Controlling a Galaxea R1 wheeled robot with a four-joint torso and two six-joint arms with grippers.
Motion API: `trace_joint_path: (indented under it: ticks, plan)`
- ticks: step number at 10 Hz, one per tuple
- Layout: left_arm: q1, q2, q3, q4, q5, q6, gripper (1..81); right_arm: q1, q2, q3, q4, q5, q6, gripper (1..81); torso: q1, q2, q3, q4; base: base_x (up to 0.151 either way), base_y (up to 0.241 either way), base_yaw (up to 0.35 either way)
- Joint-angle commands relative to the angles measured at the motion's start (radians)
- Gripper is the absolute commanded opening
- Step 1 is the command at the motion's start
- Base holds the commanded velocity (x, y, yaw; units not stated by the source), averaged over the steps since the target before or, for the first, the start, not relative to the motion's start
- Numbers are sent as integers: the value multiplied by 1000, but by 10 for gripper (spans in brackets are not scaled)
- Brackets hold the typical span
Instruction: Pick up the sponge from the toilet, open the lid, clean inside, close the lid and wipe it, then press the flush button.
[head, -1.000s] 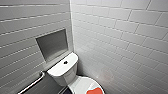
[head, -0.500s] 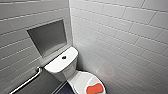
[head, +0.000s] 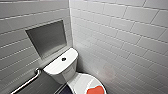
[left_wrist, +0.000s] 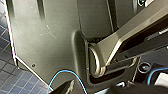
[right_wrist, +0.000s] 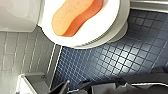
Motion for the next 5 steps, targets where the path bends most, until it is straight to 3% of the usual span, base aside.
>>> trace_joint_path:
  ticks: [1,2,3,5]
  plan:
    - [8,1,11,10,72,9,811,99,36,-56,15,-84,33,811,63,-97,0,0,0,0,0]
    - [8,1,11,10,72,9,811,106,69,-91,15,-85,49,811,86,-134,0,0,0,0,0]
    - [8,1,11,10,72,9,811,111,95,-122,13,-85,61,811,109,-172,-84,0,0,0,0]
    - [13,3,11,10,72,9,811,134,115,-154,12,-79,96,811,147,-233,-106,0,0,0,0]
